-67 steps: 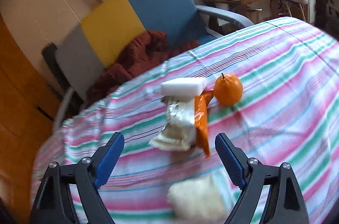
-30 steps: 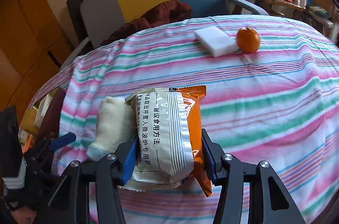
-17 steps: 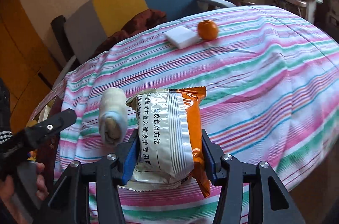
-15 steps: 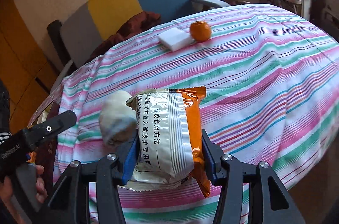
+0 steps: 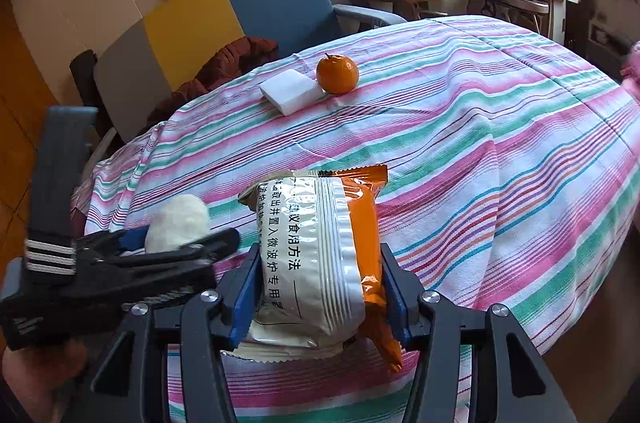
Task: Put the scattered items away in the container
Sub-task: 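Carry the white sock and snack packet over the gold tray with both tools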
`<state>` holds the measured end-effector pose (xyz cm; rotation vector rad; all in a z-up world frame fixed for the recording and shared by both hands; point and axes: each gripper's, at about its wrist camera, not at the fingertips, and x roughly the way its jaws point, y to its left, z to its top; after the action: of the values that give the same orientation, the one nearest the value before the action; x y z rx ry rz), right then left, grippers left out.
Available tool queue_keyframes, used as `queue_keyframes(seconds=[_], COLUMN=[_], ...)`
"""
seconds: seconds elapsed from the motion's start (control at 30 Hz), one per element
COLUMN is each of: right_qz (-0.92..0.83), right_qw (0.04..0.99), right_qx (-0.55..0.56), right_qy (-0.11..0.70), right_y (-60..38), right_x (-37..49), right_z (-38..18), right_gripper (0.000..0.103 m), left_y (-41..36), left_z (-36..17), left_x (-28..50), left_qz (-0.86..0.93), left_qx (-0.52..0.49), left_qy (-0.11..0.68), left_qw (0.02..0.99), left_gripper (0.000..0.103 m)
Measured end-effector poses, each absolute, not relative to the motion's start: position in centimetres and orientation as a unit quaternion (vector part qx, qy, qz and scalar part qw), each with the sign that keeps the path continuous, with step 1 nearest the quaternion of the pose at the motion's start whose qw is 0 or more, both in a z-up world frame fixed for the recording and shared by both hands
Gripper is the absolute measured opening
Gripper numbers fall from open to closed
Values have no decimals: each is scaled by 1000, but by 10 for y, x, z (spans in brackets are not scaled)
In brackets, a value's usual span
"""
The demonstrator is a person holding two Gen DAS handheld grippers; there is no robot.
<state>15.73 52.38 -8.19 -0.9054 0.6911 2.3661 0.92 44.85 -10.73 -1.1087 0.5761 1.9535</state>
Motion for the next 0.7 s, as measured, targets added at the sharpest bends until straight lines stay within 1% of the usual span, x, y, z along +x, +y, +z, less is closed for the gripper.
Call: queue_keyframes(seconds=[0.07, 0.4, 0.7], right_qz=[872, 870, 865], right_qw=[250, 247, 217], right_qx=[-331, -331, -337], right_qy=[259, 270, 301], right_y=[524, 523, 503], right_x=[157, 157, 154], right_z=[-84, -87, -86], right_gripper=[56, 57, 56], left_y=[449, 436, 390], left_z=[-107, -103, -98], left_x=[13, 11, 7], left_qz=[776, 779, 783], left_qx=[-427, -435, -451], left_qy=[233, 202, 169], left_qw=[400, 405, 395], left_gripper=[81, 73, 70])
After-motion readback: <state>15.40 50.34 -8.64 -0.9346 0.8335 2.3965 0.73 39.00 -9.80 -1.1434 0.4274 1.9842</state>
